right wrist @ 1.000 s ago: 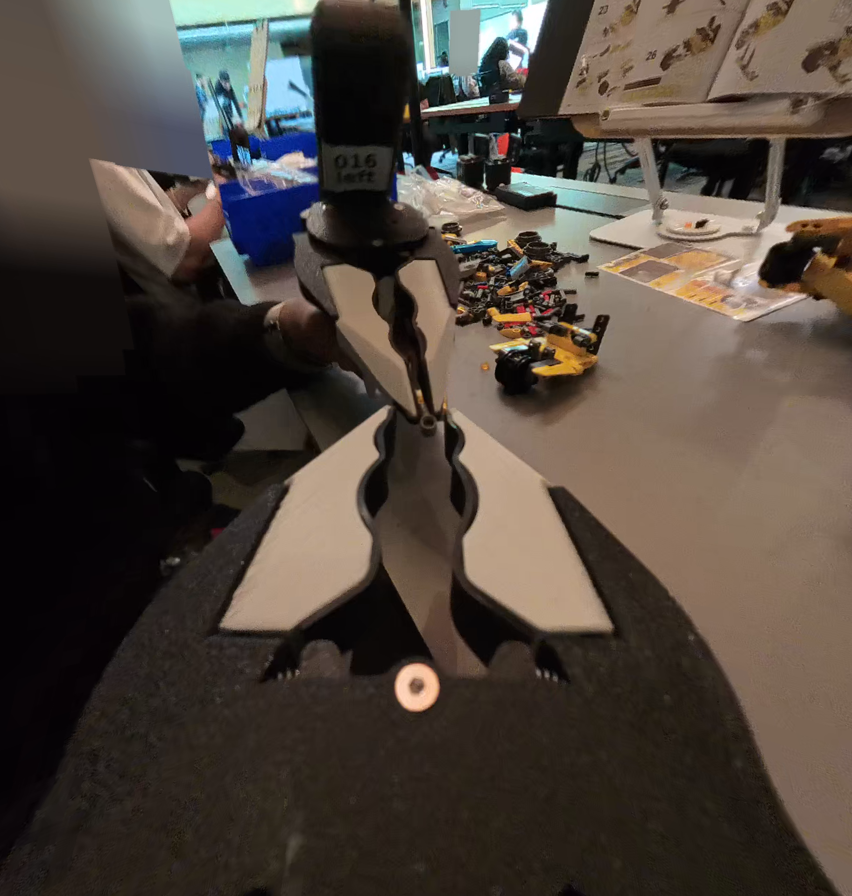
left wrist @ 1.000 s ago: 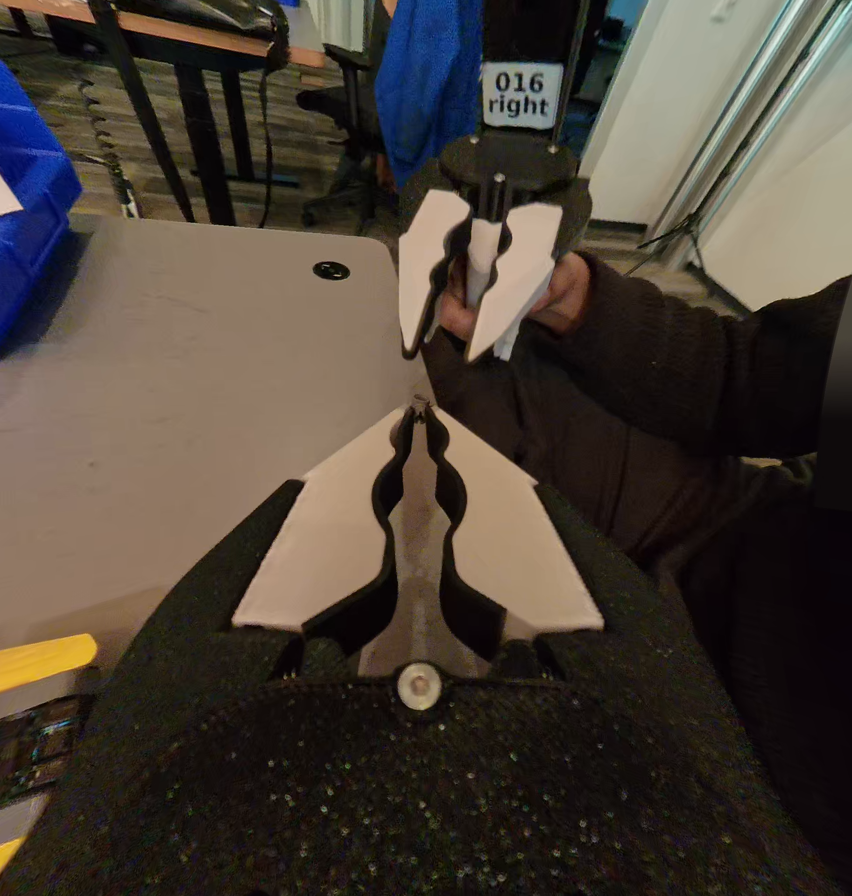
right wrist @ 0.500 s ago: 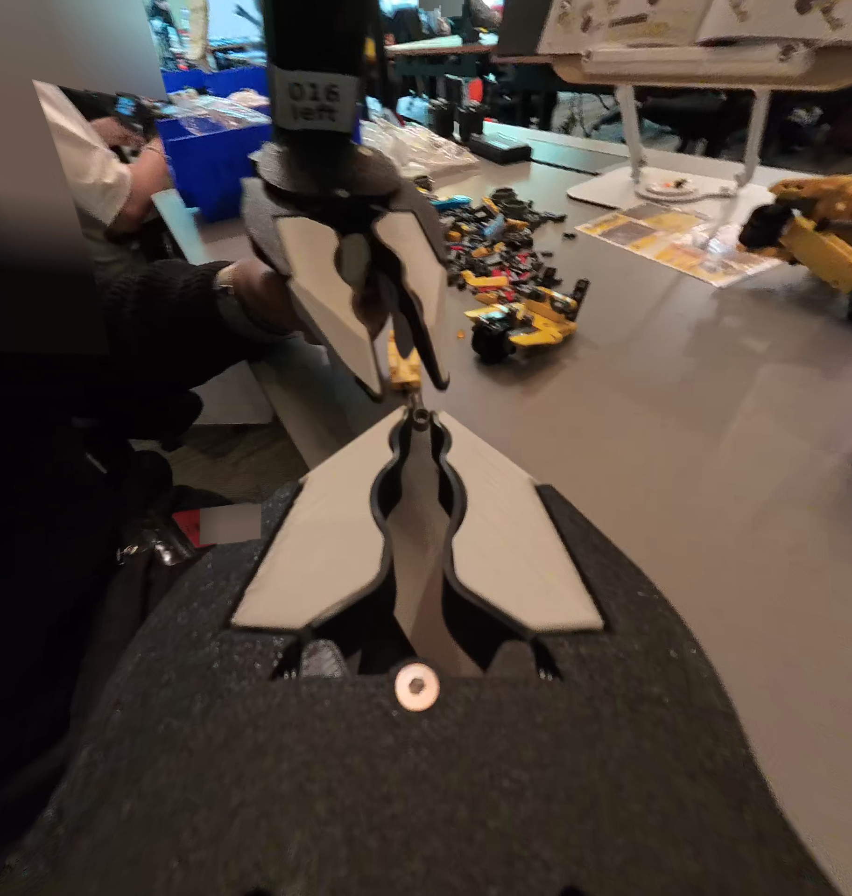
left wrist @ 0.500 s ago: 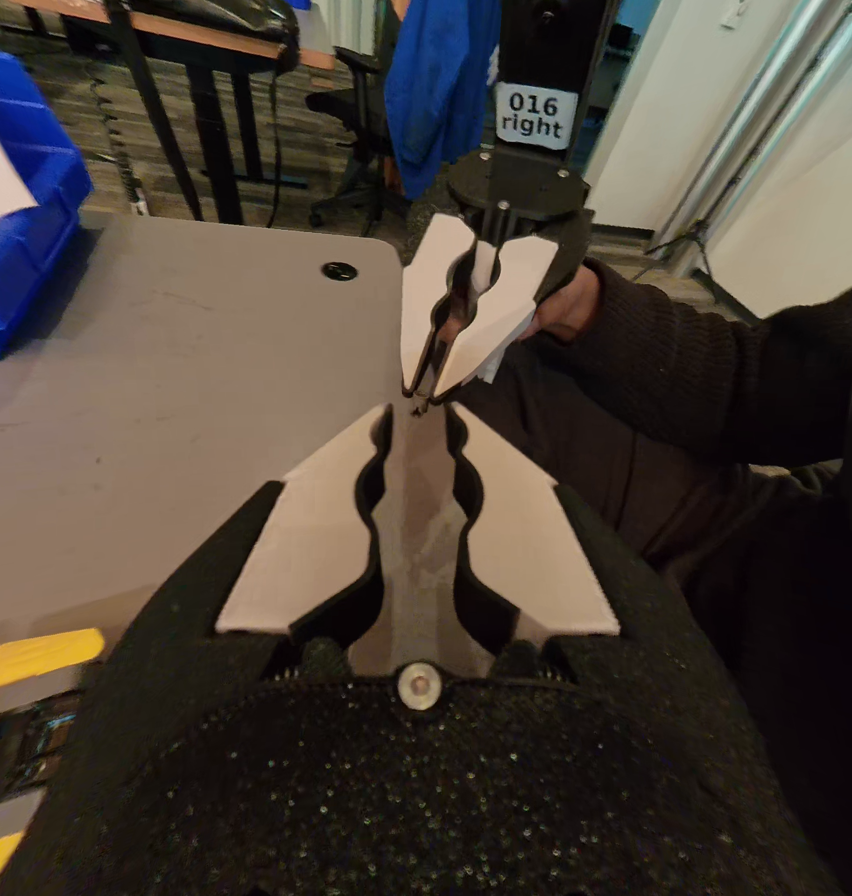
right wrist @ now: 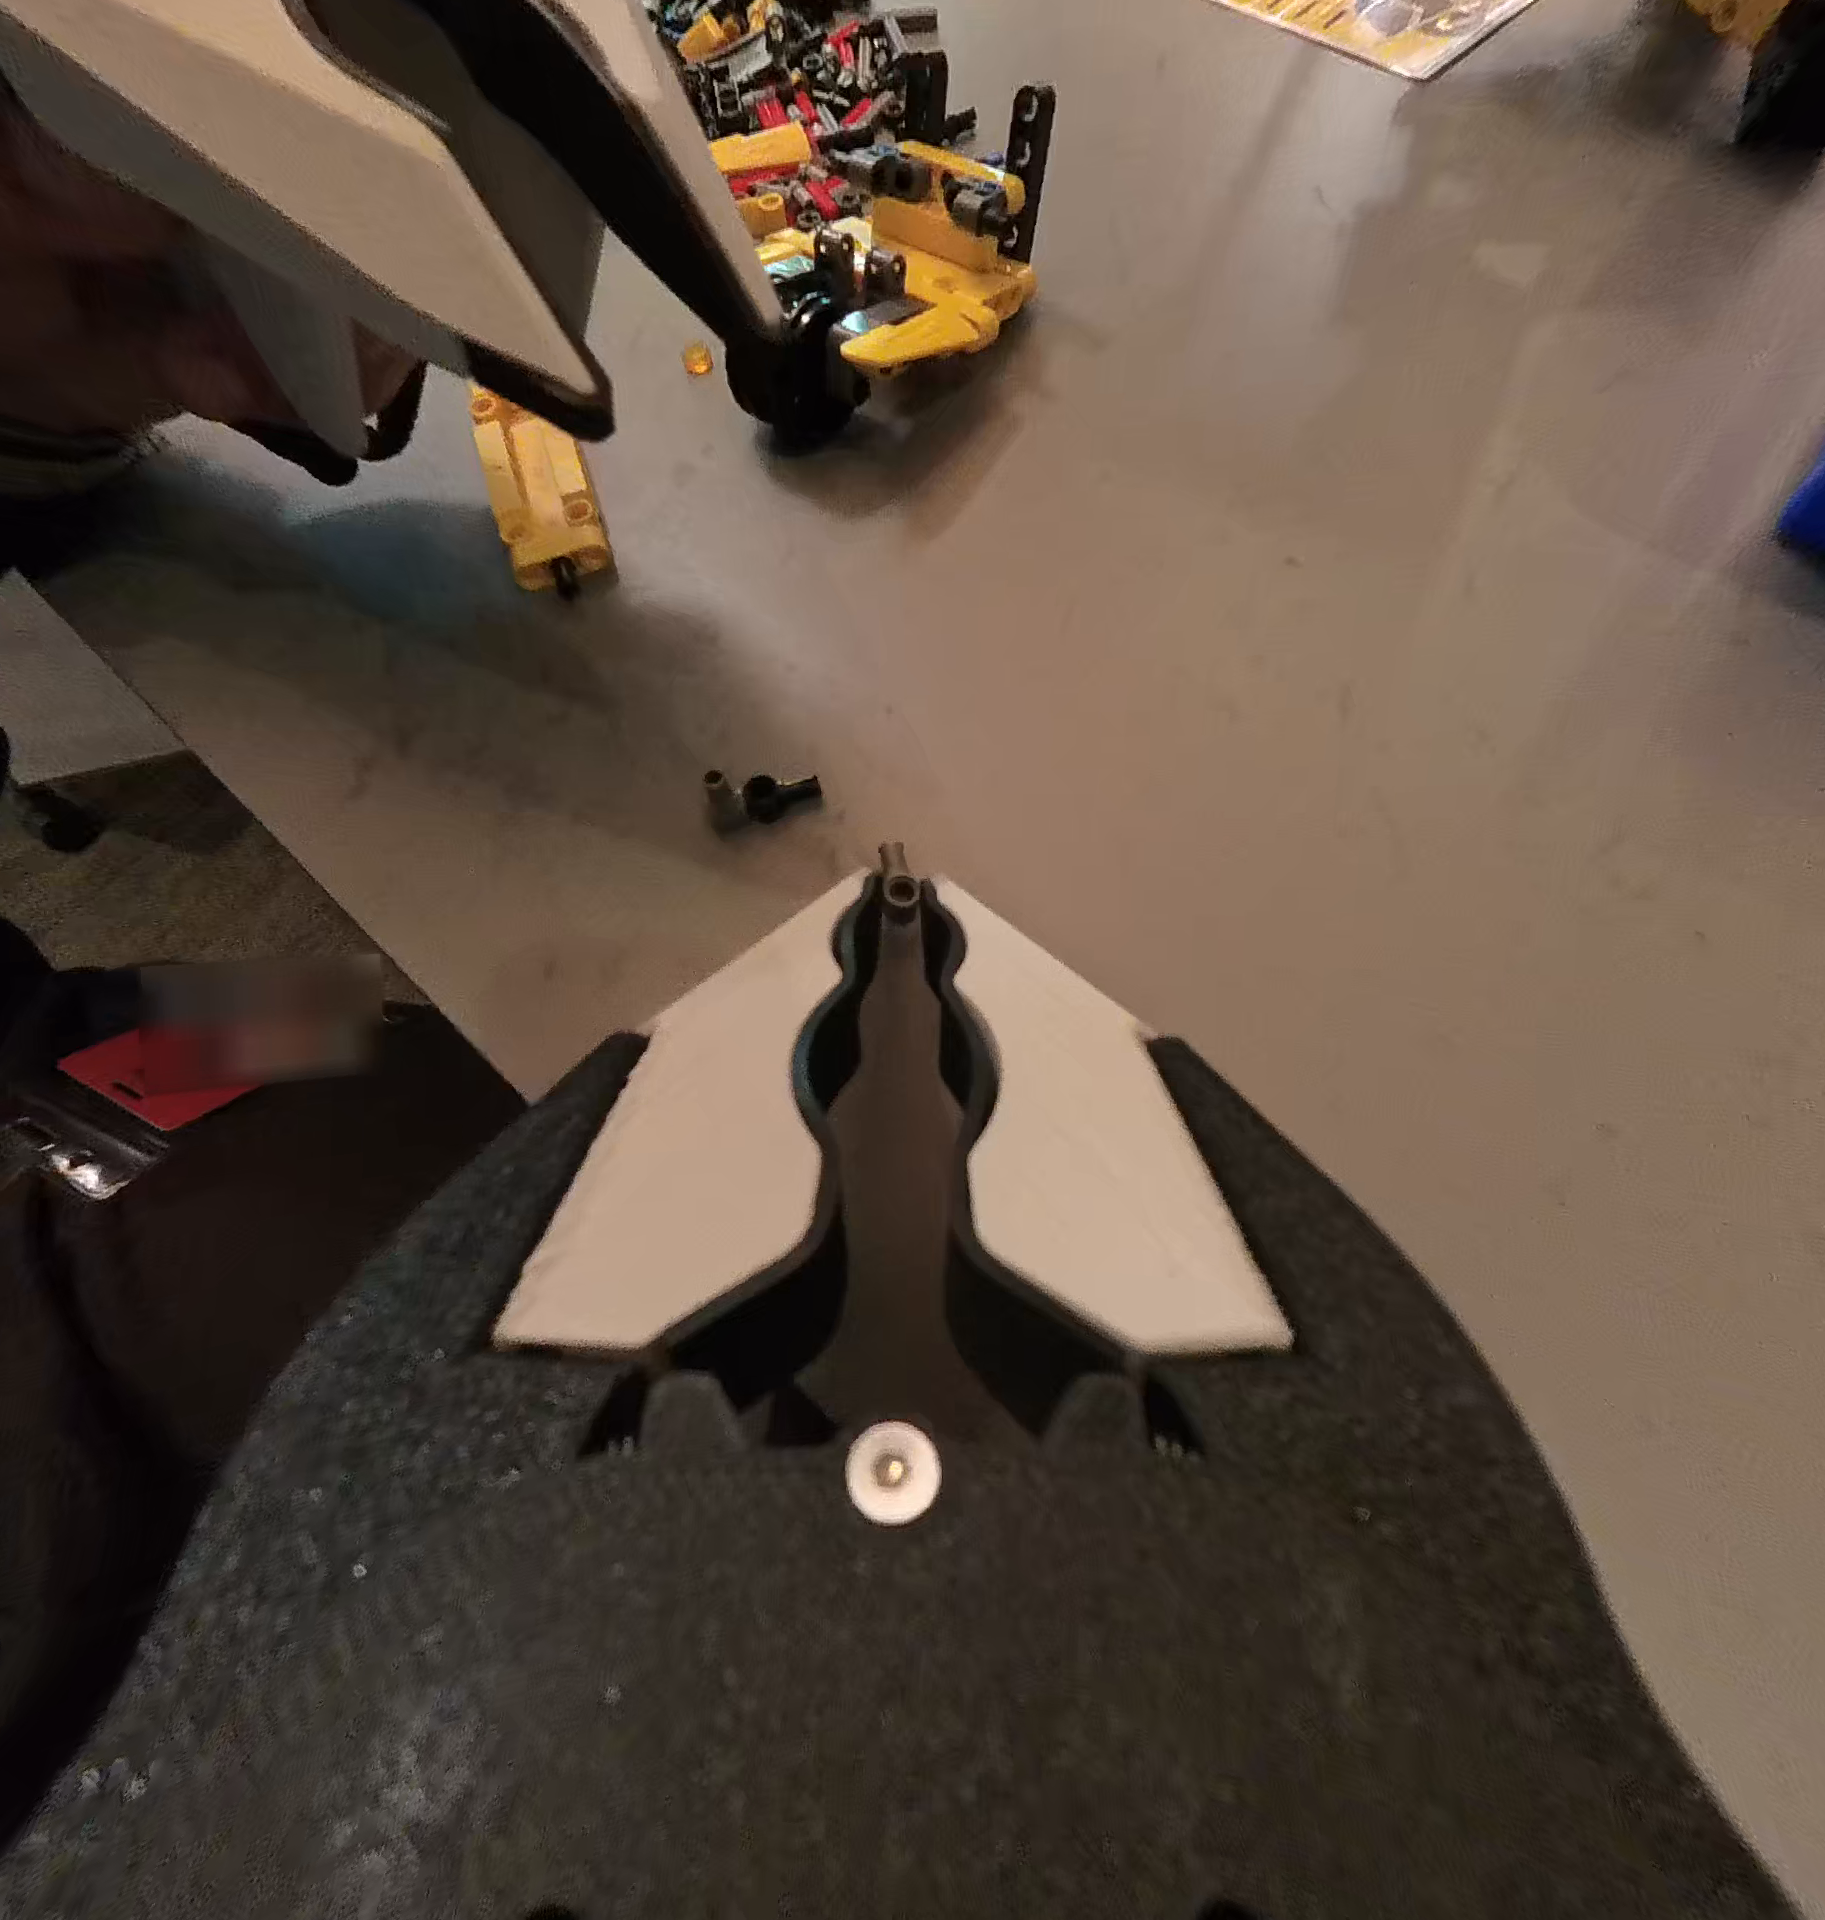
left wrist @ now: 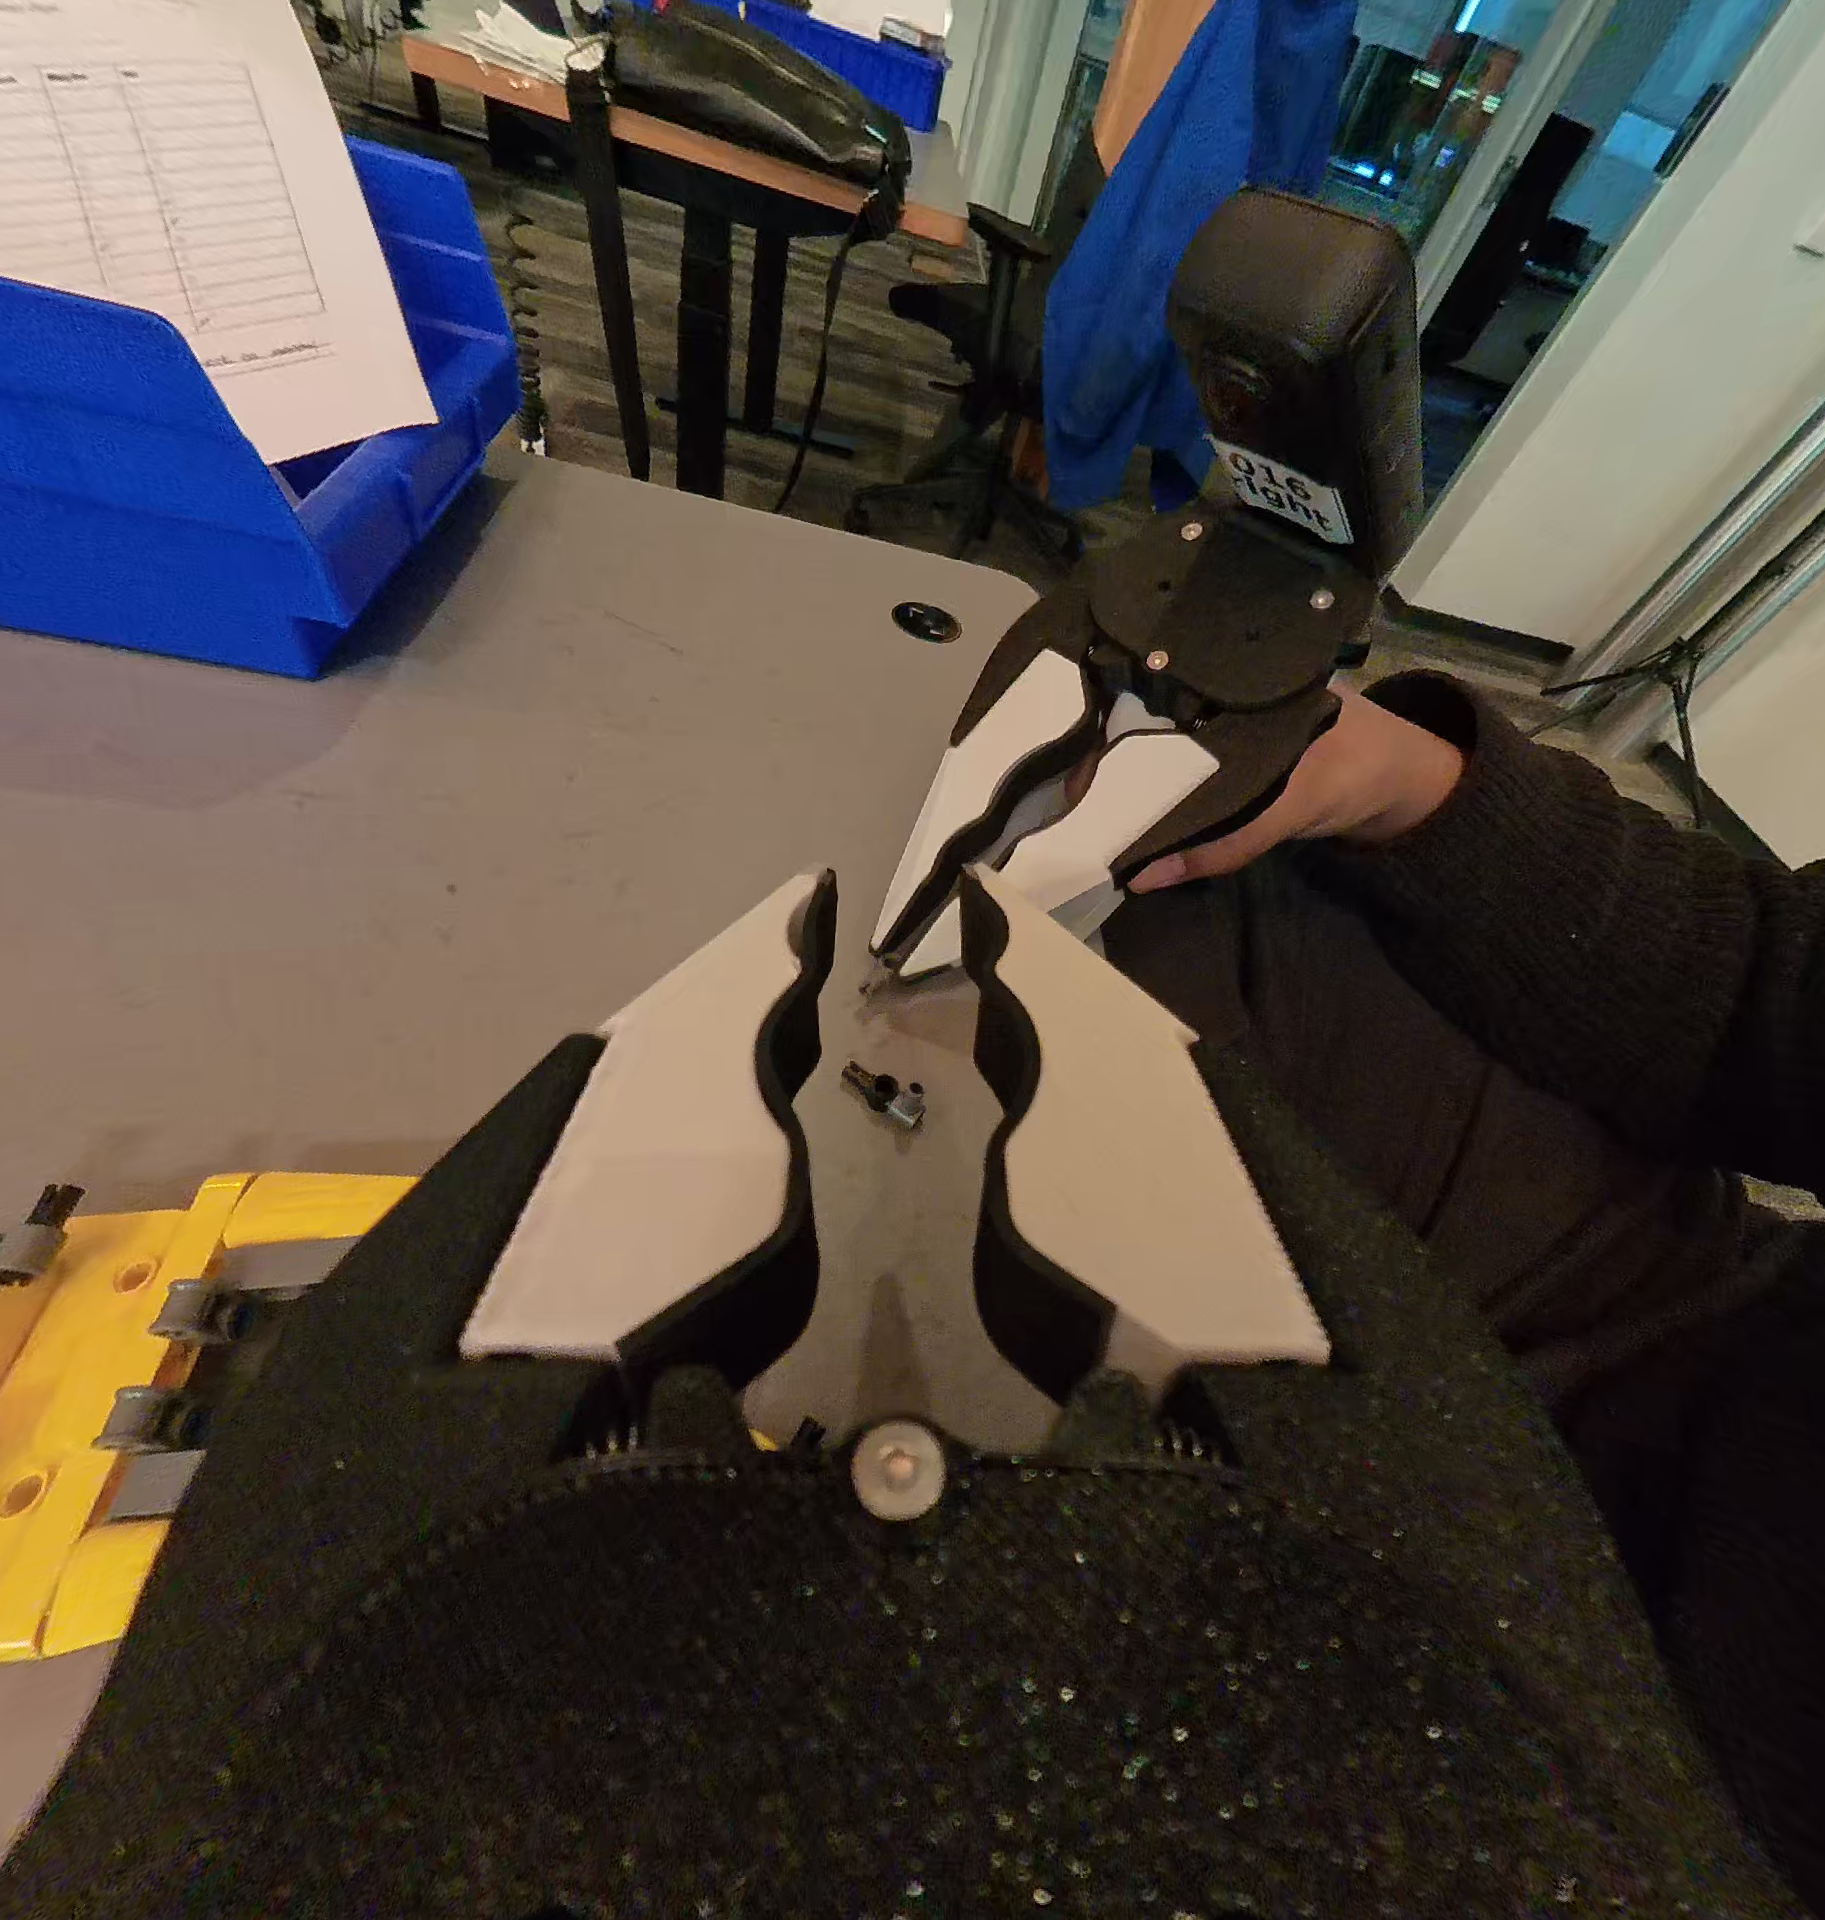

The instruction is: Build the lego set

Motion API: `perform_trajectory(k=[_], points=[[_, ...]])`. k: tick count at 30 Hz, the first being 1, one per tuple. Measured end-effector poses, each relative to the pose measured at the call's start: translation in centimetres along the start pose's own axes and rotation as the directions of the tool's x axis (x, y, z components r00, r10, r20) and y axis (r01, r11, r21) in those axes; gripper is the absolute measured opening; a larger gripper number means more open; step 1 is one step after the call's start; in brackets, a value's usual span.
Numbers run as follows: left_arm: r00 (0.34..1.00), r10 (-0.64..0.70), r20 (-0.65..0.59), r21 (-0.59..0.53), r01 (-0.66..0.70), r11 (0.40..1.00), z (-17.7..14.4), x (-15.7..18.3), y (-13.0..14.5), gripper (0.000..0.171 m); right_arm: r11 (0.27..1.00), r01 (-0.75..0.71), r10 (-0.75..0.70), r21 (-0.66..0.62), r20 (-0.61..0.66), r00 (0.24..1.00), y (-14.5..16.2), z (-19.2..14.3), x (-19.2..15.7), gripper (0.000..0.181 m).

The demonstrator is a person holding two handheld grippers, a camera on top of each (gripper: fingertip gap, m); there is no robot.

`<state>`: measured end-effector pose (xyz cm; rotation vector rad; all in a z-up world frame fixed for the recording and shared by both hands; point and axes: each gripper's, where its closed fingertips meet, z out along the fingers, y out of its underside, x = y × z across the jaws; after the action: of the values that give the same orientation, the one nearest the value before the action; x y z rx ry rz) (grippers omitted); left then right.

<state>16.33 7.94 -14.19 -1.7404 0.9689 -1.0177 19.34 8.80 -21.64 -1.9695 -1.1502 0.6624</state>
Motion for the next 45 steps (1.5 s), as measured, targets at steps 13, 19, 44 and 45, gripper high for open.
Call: perform_trajectory(k=[13,19,44,45], points=[[1.0,0.0,0.017,-0.026,0.001,1.0,0.2,-0.3,0.5,0.021,0.999,0.013,-0.013,-0.03,0.004,1.0,0.5,-0.1,-0.2,0.017],[0.999,-0.012,0.042,-0.028,0.014,1.0,0.1,-0.8,0.6,0.021,0.998,0.013,-0.013,0.066,0.004,1.0,-1.2,-1.5,-0.1,0.019],[0.995,-0.078,0.057,0.006,0.078,0.997,-0.3,-1.6,0.3,0.027,0.997,0.063,-0.071,-0.054,-0.149,0.986,-0.7,2.2,-3.2,0.008],[0.995,-0.094,0.037,0.016,0.093,0.996,-0.3,-1.5,0.1,0.028,0.995,0.091,-0.094,-0.029,-0.141,0.986,-1.0,1.9,-3.2,0.008]])
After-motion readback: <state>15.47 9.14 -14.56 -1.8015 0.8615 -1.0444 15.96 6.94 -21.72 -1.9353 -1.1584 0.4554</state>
